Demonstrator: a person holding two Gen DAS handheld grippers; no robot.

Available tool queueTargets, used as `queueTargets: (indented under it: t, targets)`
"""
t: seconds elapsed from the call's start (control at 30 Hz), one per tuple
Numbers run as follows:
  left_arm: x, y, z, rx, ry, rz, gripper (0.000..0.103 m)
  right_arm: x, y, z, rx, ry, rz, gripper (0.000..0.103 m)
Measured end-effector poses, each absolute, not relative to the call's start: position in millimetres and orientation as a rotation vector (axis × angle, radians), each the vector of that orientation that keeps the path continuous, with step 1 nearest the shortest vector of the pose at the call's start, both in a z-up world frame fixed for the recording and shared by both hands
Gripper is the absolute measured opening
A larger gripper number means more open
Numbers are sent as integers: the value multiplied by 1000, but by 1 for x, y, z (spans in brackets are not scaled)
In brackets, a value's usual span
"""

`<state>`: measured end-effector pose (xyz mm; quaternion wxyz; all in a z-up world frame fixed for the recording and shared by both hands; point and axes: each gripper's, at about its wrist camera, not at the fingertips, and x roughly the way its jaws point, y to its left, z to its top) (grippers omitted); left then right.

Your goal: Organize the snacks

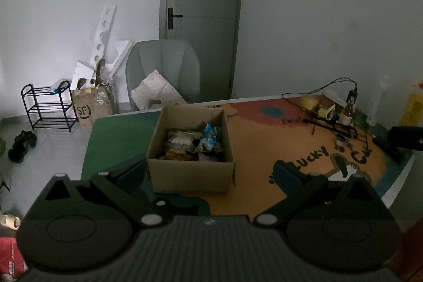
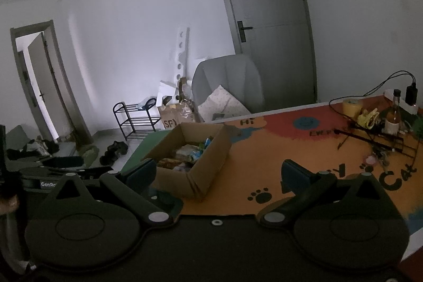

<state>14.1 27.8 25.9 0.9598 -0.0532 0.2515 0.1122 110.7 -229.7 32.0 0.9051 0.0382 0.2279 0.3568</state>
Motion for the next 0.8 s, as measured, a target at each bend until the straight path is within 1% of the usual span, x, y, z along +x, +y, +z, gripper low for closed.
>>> queueTargets:
  t: [0.8]
  targets:
    - [14, 28, 27, -108, 509, 225, 103, 111, -228, 32, 65, 484, 740, 103]
